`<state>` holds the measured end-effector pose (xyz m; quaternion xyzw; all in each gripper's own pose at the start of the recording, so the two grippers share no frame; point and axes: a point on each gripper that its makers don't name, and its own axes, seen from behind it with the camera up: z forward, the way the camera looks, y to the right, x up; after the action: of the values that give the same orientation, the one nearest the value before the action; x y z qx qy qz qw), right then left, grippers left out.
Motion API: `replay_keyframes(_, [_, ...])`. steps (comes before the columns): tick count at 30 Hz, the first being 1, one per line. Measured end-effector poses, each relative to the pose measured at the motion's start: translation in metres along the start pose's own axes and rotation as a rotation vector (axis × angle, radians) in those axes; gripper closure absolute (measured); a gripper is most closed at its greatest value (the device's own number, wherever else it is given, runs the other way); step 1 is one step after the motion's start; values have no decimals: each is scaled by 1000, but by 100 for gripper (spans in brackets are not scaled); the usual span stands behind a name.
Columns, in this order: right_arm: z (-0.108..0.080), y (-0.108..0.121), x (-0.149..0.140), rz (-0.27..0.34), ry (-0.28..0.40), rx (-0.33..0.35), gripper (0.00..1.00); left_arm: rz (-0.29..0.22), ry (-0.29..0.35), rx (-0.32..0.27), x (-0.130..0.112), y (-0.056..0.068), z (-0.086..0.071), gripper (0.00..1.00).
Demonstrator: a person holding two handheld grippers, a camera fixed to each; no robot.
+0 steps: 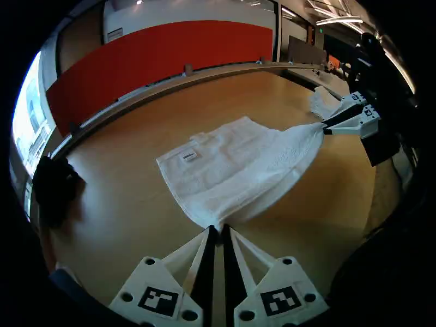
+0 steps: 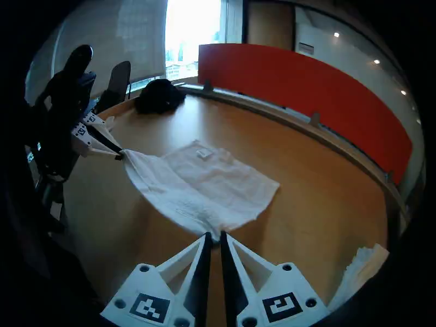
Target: Fold towel
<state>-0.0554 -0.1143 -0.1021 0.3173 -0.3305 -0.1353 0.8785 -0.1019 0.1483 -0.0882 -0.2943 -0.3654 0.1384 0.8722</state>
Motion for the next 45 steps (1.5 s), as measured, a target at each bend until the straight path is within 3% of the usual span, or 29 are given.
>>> replay_keyframes(16, [-37,-4,30,-5,55,-10,88,-1,1,-5,18,8,-35,90])
replay_keyframes(30, [-59,-4,39,-7,73,-24,88,-19,-9,-17,25,25,-59,90])
replay_keyframes(45, [-55,-1,37,-19,56,-27,88,-46,-32,-22,21,30,-55,90])
